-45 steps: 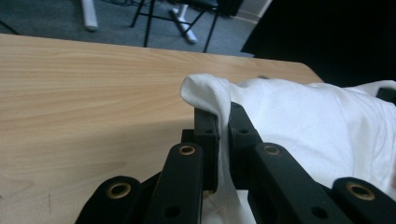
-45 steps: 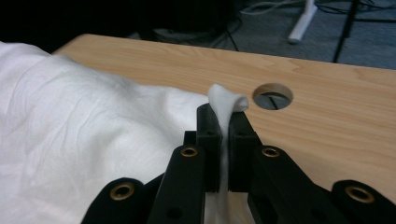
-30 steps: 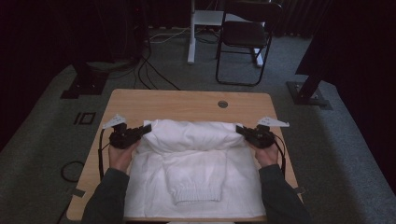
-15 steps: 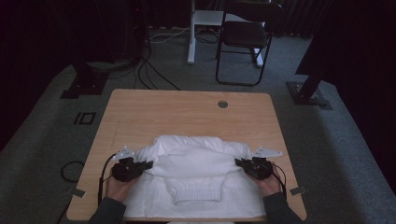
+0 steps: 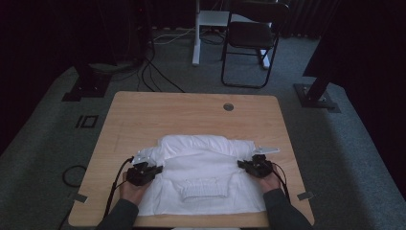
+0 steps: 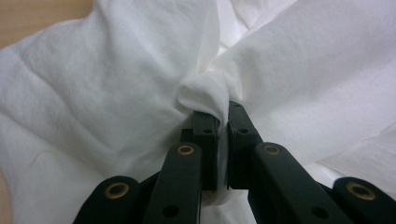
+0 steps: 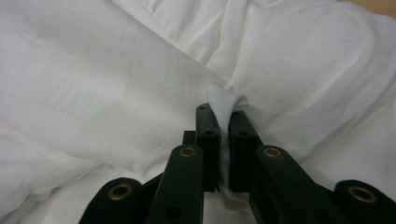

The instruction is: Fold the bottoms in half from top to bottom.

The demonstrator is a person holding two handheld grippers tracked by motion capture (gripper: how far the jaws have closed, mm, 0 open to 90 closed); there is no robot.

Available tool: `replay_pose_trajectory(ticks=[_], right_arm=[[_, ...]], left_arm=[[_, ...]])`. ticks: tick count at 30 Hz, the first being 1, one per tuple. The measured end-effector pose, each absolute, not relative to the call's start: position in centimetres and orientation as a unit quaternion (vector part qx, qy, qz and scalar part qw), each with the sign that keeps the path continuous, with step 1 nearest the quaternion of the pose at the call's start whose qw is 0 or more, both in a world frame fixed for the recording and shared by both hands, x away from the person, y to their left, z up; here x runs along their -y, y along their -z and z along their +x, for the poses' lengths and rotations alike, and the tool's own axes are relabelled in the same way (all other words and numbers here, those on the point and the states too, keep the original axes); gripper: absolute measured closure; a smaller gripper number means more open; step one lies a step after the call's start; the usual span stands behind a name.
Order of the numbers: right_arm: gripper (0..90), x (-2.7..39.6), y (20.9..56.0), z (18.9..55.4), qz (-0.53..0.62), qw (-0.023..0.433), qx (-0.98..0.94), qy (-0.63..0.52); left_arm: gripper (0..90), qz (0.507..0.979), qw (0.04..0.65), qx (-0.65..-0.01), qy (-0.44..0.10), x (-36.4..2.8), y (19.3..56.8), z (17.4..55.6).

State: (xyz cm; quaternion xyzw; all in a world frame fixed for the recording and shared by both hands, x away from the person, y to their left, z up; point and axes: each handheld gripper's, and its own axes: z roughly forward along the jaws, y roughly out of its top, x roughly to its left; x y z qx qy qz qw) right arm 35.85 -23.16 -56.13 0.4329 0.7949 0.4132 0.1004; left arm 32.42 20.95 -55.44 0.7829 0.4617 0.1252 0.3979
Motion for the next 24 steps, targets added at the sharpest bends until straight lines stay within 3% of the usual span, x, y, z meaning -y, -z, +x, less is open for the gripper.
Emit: replay_pose_trajectory(ticks=[13,24], right_arm=[[85.3,22.5,55.8,40.8,0.453,0.104,-0.786,-0.407],[85.3,21.3,55.5,44.1,0.466,0.101,-0.782,-0.401]], left_arm=[[85.7,0.784,0.369,-0.469,-0.17,-20.1,55.0,36.4],[85.6,0.78,0.334,-0.488,-0.203,-20.1,54.4,42.1]])
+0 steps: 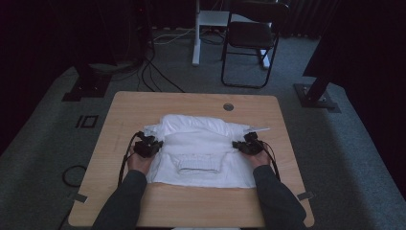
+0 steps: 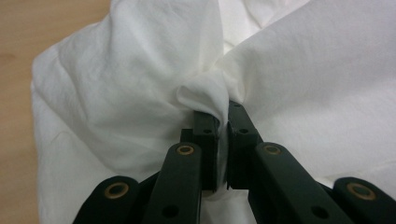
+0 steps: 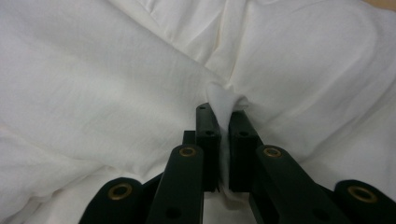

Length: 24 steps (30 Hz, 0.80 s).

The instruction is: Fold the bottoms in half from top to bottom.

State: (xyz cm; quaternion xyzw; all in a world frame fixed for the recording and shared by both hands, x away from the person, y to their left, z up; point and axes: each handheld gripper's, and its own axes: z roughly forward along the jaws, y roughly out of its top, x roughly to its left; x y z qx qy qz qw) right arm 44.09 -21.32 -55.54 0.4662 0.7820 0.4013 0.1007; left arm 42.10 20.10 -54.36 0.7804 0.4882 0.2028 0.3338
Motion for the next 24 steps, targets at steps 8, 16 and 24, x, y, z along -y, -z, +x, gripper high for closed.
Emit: replay_pose_trajectory(ticks=[8,16,24], right_arm=[[85.2,20.4,55.3,45.5,0.478,0.104,-0.777,-0.395],[84.9,21.2,53.5,44.1,0.465,0.154,-0.756,-0.435],[85.8,22.1,47.1,43.0,0.425,0.227,-0.727,-0.489]], left_arm=[[85.6,0.759,0.342,-0.519,-0.191,-20.5,54.3,43.5],[85.9,0.715,0.45,-0.515,-0.147,-23.3,51.1,42.4],[86.8,0.659,0.565,-0.483,-0.118,-25.5,44.7,41.2]])
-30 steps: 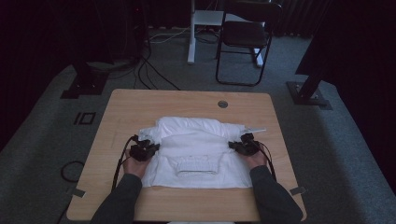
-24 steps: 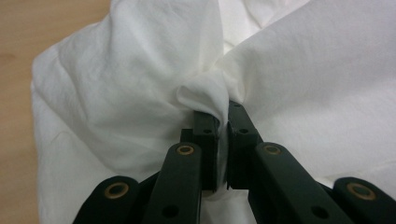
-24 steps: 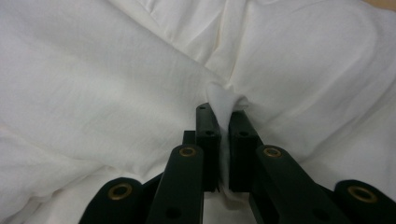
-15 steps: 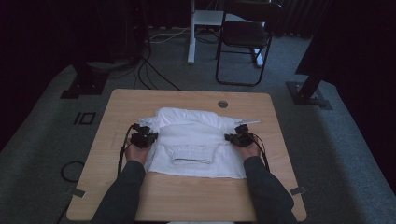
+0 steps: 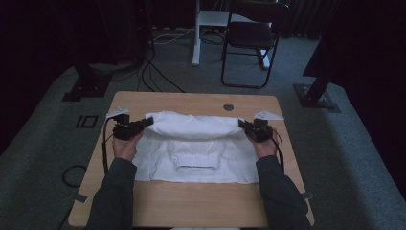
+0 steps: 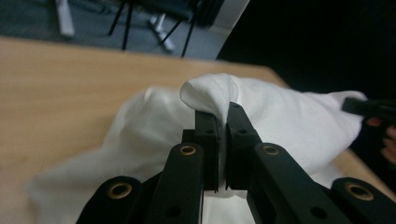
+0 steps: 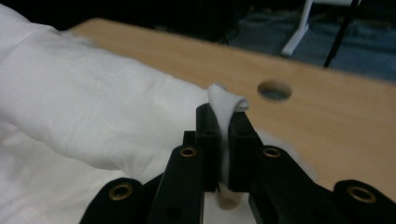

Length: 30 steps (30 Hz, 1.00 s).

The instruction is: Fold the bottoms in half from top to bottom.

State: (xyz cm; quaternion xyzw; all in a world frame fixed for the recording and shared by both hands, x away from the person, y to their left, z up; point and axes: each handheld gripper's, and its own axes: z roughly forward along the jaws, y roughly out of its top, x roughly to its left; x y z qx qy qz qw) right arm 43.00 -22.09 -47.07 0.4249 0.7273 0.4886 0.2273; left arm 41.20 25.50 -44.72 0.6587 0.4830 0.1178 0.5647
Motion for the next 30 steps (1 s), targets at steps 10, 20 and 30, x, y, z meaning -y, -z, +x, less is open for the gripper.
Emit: replay_pose_trajectory(ticks=[10,20,30], right_arm=[[85.4,22.8,44.6,38.3,0.382,0.244,-0.719,-0.528],[64.4,23.6,51.1,34.2,0.412,0.176,-0.753,-0.483],[52.0,20.1,47.7,36.5,0.416,0.205,-0.748,-0.476]], left_arm=[[86.3,0.678,0.573,-0.445,-0.122,-26.3,43.8,36.7],[67.2,0.699,0.531,-0.474,-0.067,-27.5,48.9,33.8],[63.0,0.723,0.514,-0.446,-0.117,-22.5,45.2,36.5]])
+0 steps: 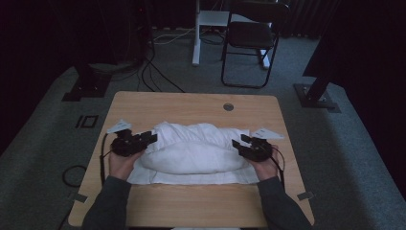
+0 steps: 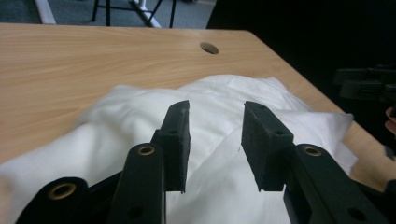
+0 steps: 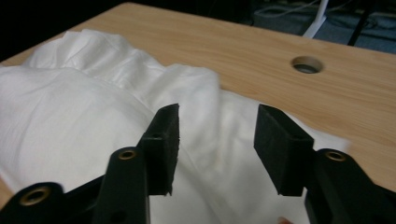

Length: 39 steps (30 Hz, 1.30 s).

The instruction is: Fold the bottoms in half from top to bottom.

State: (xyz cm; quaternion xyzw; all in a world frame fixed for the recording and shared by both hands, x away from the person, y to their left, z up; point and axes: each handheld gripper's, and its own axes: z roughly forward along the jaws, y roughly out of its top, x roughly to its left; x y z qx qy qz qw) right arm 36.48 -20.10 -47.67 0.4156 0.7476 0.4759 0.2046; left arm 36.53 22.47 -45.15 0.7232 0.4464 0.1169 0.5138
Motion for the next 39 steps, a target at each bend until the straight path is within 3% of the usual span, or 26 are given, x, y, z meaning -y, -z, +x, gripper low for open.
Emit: replay_pose_trajectory(ticks=[5,9,14,20,21,25,39], right_arm=[[58.0,16.1,49.8,38.7,0.427,0.183,-0.778,-0.424],[60.1,15.7,52.0,38.2,0.442,0.159,-0.787,-0.399],[62.4,16.9,53.3,35.2,0.427,0.155,-0.8,-0.391],[62.7,18.2,53.6,33.2,0.429,0.185,-0.798,-0.38],[62.5,18.7,54.1,32.9,0.431,0.185,-0.8,-0.373],[63.3,19.0,55.6,33.0,0.438,0.172,-0.807,-0.357],[67.6,20.1,56.1,34.3,0.447,0.201,-0.794,-0.36]], left_arm=[[65.4,0.767,0.448,-0.448,-0.101,-18.1,48.1,38.5],[68.8,0.806,0.389,-0.437,-0.09,-17.1,51.3,37.5],[69.0,0.804,0.394,-0.436,-0.092,-18.8,52.3,34.6],[63.5,0.79,0.408,-0.435,-0.138,-20.3,52.0,32.1],[63.1,0.78,0.398,-0.451,-0.172,-21.3,52.6,30.9],[62.7,0.797,0.348,-0.459,-0.182,-20.9,54.8,30.7],[63.2,0.768,0.393,-0.48,-0.16,-20.0,55.7,33.1]])
